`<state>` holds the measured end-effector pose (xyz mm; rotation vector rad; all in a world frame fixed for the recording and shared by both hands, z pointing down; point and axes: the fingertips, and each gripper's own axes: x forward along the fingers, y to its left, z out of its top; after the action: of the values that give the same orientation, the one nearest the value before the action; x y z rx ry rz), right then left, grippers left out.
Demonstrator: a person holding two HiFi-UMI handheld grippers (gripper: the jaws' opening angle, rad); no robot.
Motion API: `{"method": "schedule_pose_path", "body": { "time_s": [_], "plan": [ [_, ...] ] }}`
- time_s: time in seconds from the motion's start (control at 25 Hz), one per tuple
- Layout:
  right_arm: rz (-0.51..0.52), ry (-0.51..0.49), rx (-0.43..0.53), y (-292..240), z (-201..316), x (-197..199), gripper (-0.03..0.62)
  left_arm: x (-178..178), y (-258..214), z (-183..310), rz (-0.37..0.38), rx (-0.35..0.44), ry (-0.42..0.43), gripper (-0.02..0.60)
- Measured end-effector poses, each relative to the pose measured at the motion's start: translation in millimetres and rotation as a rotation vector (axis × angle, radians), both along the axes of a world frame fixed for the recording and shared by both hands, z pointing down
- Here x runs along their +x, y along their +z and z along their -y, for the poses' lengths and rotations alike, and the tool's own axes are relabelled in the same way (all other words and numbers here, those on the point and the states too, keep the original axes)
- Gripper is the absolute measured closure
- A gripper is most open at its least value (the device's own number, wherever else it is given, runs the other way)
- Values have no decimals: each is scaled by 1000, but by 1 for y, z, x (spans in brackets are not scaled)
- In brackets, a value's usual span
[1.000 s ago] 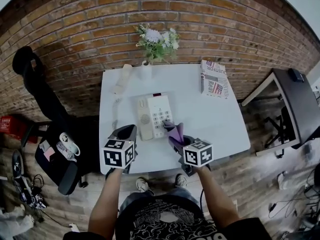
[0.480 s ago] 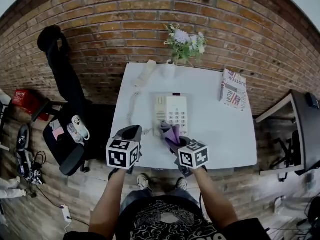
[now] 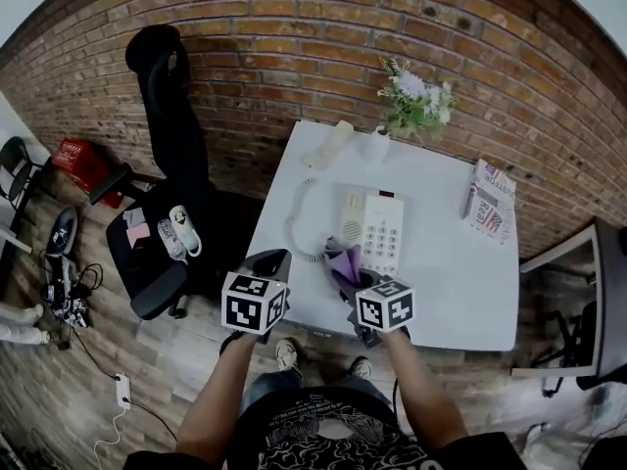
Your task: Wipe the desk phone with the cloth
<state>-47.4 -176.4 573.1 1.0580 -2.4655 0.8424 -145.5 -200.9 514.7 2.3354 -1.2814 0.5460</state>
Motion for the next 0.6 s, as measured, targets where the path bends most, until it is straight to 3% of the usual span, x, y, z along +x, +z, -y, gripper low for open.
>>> {"method": "schedule_pose_path", "body": {
  "time_s": [0.28, 0.6],
  "plan": [
    [21, -39, 28, -17, 5, -15, 549, -9, 0, 1, -6, 7, -13, 575],
    [6, -40, 143, -72, 49, -3, 549, 1, -2, 15, -18, 13, 17, 575]
  ]
}}
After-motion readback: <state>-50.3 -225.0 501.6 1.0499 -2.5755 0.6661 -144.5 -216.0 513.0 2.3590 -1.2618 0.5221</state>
